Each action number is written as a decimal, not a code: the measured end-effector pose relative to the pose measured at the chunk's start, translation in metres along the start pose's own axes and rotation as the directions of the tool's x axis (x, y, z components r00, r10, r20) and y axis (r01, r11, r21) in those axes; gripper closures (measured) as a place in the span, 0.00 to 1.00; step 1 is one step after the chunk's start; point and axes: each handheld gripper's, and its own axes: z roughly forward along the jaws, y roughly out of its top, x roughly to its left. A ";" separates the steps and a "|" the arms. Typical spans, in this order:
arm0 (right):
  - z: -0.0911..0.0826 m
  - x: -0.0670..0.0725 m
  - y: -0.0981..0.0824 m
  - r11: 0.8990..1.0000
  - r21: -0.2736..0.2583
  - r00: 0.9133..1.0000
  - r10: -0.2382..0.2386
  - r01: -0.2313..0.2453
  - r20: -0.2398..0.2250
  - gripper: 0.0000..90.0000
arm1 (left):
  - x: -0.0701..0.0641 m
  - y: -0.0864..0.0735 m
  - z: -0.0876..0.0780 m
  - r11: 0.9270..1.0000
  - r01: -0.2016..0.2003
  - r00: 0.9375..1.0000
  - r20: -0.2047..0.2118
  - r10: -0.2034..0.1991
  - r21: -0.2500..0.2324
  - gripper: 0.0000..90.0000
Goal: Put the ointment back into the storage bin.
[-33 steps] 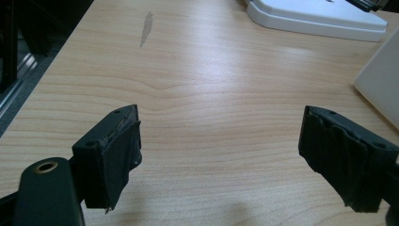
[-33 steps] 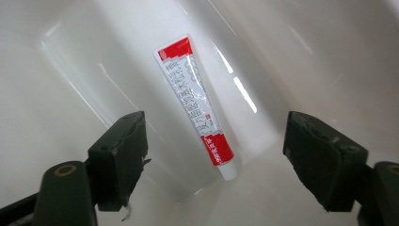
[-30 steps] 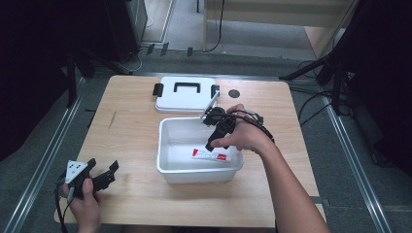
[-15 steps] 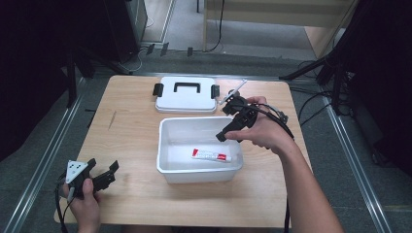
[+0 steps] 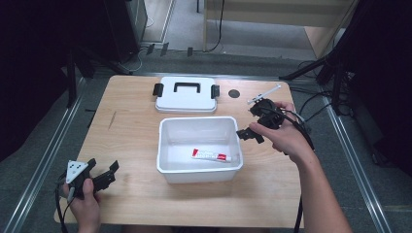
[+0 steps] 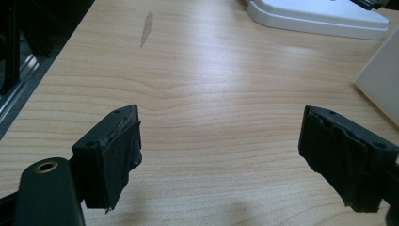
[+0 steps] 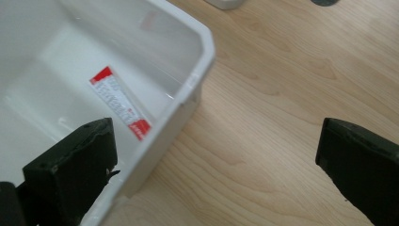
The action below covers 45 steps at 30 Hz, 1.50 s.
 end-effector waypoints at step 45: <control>0.037 -0.060 -0.204 0.916 -0.314 0.953 0.290 -0.250 0.086 0.08 | 0.000 0.000 -0.001 1.000 0.001 1.000 -0.001 -0.001 -0.006 0.16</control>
